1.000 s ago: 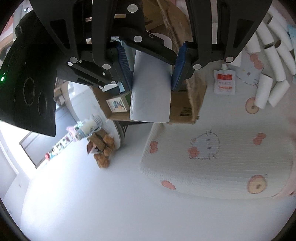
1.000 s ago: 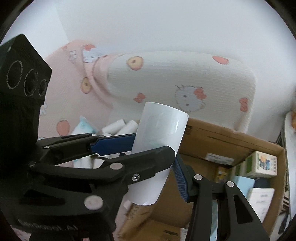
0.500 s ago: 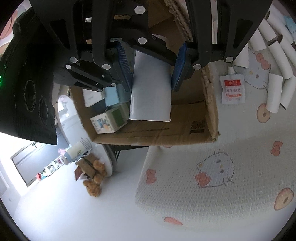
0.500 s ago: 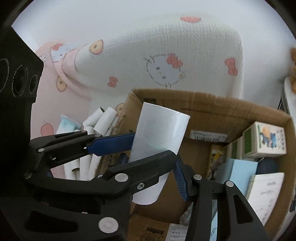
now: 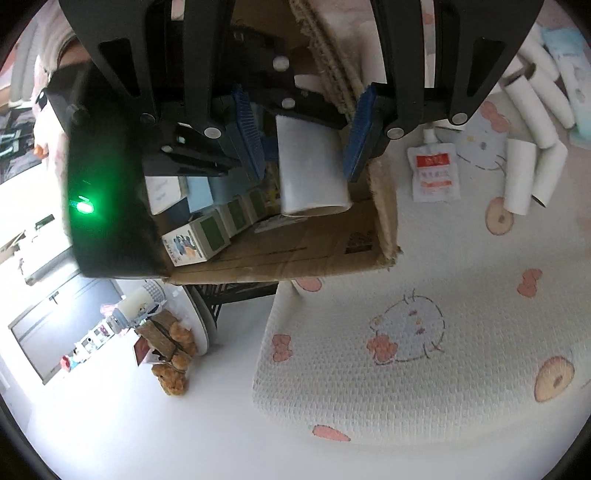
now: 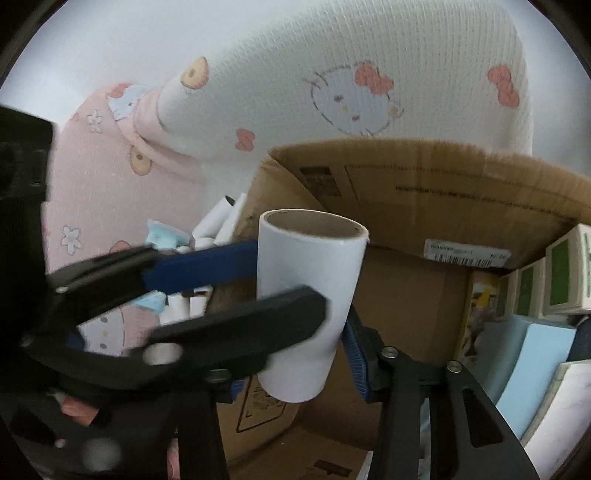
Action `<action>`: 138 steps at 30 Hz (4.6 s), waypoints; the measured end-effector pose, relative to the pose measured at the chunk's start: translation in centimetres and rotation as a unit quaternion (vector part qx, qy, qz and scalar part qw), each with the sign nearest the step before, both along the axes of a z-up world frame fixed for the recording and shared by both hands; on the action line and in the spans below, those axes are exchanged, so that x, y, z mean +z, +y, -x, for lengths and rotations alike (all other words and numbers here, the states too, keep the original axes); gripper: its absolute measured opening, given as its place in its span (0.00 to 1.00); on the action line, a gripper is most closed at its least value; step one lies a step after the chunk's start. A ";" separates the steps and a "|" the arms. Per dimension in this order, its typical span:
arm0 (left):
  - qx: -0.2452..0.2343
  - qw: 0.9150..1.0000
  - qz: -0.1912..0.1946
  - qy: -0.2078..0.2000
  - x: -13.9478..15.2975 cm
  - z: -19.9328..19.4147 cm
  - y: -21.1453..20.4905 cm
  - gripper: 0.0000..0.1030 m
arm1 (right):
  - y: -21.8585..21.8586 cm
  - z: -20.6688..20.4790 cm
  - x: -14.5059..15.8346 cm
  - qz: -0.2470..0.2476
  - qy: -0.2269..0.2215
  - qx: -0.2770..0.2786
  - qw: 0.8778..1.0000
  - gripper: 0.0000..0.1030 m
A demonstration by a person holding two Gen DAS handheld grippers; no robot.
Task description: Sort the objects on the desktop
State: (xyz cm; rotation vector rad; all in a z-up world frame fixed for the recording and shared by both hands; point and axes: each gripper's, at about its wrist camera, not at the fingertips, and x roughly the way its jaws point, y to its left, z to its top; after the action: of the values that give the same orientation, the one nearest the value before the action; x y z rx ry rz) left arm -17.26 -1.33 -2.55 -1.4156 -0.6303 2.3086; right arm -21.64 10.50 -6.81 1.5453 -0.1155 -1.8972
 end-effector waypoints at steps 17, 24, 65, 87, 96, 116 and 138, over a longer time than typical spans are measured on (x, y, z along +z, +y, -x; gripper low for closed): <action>-0.014 0.998 -0.039 -0.049 -1.7 0.8 -0.5 0.11 | -1.7 2.3 -4.5 -0.050 -0.083 0.002 0.995 0.40; -0.014 0.999 -0.017 -0.033 -1.1 0.9 -0.5 0.11 | -3.1 2.8 -6.8 -0.093 -0.092 -0.001 0.991 0.40; -0.121 0.968 0.040 -0.218 -4.0 2.4 9.4 0.11 | 9.2 -0.4 7.4 -0.135 0.076 -0.023 0.988 0.41; -0.086 0.902 0.094 -0.412 -14.6 2.0 12.8 0.12 | 11.4 -0.8 6.3 -0.234 0.149 -0.012 0.961 0.41; -0.014 0.901 0.183 -0.393 -14.7 1.5 12.3 0.13 | 11.1 -1.1 6.3 -0.283 0.167 -0.015 0.944 0.41; 0.028 0.999 0.025 0.020 5.0 -3.0 3.1 0.06 | 8.1 -2.9 7.7 -0.230 0.156 0.018 0.960 0.41; 0.264 0.955 -0.091 0.096 -3.2 -13.8 -14.4 0.04 | -6.1 -7.2 9.2 -0.171 0.177 0.129 0.961 0.41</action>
State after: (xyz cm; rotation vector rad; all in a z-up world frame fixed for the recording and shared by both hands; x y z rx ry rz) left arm -3.49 -15.70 -5.72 -1.0066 -1.2466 2.6502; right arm -14.44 4.36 2.40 1.3237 0.5730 -2.0146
